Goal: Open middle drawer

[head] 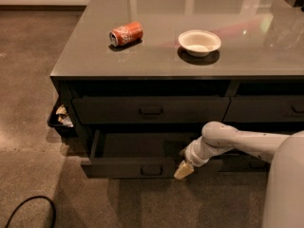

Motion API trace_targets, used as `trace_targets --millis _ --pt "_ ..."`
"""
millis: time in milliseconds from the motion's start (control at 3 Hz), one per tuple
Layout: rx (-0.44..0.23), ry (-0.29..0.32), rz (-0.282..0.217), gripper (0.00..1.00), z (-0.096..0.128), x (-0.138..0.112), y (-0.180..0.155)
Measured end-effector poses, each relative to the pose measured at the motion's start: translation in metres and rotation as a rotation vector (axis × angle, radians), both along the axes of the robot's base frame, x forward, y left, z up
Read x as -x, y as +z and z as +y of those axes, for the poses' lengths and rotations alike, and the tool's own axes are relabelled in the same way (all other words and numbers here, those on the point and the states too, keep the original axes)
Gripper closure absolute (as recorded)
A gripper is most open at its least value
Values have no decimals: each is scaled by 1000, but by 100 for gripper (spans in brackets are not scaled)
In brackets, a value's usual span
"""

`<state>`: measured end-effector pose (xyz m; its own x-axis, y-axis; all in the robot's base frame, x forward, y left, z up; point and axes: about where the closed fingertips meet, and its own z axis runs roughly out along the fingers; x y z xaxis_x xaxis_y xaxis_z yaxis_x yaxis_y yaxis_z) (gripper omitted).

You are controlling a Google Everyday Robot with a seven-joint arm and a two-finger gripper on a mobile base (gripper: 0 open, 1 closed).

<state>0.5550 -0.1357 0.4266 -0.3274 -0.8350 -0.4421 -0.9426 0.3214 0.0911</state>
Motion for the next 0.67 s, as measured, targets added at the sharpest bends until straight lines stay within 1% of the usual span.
trace_targets --millis 333,667 --pt "1 2 3 0 0 2 0" --pt "1 6 8 0 1 4 -2"
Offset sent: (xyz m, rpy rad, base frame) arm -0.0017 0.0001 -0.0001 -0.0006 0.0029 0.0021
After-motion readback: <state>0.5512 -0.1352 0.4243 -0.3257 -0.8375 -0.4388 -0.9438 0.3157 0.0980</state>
